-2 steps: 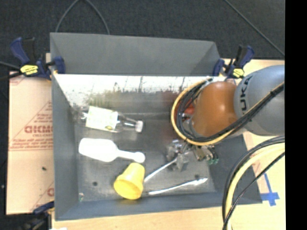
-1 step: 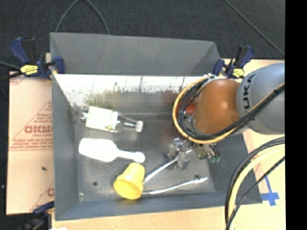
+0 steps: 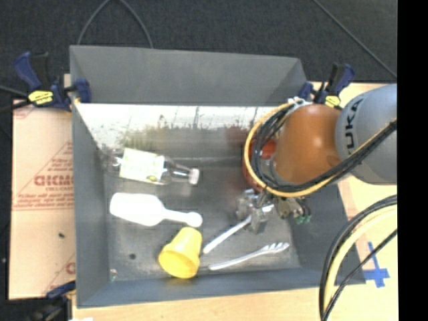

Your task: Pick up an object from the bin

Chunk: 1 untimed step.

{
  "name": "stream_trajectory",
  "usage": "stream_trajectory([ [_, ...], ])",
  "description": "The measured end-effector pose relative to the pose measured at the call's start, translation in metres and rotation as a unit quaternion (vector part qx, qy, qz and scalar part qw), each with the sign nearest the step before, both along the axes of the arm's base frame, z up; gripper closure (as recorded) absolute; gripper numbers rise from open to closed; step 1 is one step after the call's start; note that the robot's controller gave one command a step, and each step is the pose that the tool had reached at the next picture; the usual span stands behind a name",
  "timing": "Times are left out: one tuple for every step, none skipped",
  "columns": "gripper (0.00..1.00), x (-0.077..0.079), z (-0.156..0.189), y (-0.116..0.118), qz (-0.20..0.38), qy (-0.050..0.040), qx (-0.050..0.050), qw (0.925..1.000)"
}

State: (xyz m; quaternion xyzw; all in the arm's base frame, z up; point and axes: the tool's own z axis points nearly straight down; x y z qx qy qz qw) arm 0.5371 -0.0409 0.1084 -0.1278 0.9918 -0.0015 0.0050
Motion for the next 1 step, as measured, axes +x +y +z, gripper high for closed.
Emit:
stream_trajectory([
  [1.0, -0.0003, 0.0311, -0.0002, -0.002, 0.0009, 0.0, 1.0],
])
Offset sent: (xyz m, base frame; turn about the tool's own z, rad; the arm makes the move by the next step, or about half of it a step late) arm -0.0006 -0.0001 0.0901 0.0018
